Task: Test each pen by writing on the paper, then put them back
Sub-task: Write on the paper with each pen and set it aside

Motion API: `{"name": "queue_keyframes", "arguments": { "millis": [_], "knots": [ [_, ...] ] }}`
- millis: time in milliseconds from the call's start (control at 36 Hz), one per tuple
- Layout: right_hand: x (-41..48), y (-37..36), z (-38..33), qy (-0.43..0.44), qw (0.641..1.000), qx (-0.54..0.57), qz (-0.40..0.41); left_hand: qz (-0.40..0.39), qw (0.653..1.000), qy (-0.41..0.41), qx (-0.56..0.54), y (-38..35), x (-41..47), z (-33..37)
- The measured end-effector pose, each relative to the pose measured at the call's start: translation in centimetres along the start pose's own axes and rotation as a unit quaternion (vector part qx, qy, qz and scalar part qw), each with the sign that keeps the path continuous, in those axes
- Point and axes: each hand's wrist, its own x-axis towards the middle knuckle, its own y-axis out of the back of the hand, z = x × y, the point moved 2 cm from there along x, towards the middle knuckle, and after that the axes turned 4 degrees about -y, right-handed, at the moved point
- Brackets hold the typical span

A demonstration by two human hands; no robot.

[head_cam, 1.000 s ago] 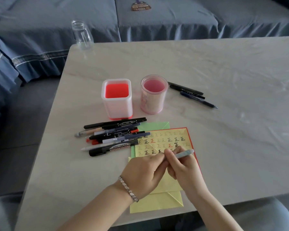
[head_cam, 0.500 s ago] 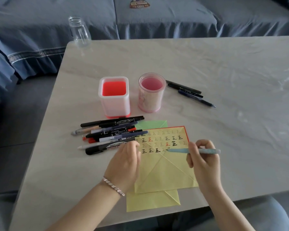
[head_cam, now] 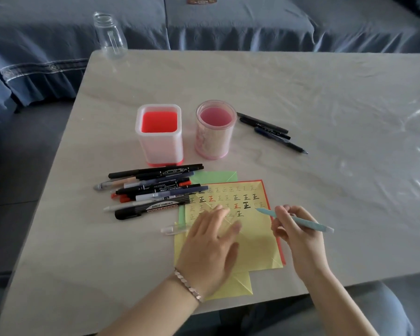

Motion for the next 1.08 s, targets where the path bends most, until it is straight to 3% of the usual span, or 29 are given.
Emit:
{"name": "queue_keyframes", "arguments": {
  "millis": [83,194,361,694,1083],
  "knots": [
    [0.4,-0.1,-0.1,0.025,1.0,-0.002,0.016,-0.072,0.996,0.021,0.045,-1.2,0.2,0.6],
    [1.0,-0.4,-0.1,0.027,1.0,-0.004,-0.004,-0.11,0.992,0.034,0.048,-2.3,0.0,0.3],
    [2.1,-1.5,-0.3,0.026,0.998,-0.045,-0.036,-0.113,0.993,0.015,0.04,-2.6,-0.4,0.1],
    [3.3,-3.1,2.2,0.107,0.969,-0.164,0.15,-0.113,0.993,0.026,0.025,-2.4,-0.2,0.2],
    [3.5,-3.1,2.9,0.121,0.959,-0.206,0.154,-0.126,0.991,0.029,0.029,-2.6,-0.2,0.1]
  ]
}}
